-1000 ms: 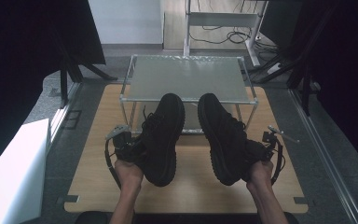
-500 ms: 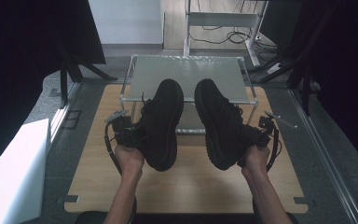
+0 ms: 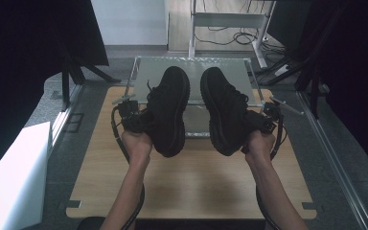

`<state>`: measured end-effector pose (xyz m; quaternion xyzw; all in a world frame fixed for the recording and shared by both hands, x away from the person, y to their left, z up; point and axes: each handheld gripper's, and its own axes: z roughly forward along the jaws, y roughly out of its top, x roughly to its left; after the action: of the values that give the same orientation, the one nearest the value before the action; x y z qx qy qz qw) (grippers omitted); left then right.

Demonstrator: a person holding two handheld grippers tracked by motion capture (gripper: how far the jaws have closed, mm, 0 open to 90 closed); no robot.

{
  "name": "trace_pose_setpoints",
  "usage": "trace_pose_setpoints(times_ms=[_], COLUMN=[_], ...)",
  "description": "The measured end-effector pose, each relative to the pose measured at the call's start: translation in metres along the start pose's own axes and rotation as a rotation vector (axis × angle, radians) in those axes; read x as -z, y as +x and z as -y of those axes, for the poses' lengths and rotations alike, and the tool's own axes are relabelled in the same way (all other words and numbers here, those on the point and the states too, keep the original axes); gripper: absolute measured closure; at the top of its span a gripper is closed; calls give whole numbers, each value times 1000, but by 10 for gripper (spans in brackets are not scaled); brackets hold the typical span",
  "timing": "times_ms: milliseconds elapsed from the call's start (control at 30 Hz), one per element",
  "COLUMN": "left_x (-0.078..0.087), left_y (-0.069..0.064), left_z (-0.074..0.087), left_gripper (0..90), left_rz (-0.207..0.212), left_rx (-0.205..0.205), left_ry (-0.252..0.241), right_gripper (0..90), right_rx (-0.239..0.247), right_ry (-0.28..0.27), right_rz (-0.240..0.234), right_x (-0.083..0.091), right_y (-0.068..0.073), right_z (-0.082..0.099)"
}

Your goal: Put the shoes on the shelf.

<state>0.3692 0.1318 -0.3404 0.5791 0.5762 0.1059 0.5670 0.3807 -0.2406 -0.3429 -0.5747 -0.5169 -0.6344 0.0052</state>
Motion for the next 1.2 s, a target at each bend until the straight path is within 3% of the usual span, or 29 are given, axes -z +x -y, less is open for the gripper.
trace_pose_setpoints(times_ms=[500, 933, 1200], left_x=[-30, -60, -81], left_y=[2, -7, -8], left_z=[-33, -66, -79], left_gripper=[794, 792, 790], left_rz=[-46, -109, -179], left_rx=[40, 17, -3], left_ry=[21, 38, 70], right_gripper=[740, 740, 740], right_rx=[-45, -19, 6], right_ry=[-11, -20, -20], right_rz=[31, 108, 166], right_x=[-30, -60, -79], right_y=[-1, 3, 1], right_z=[-28, -47, -53])
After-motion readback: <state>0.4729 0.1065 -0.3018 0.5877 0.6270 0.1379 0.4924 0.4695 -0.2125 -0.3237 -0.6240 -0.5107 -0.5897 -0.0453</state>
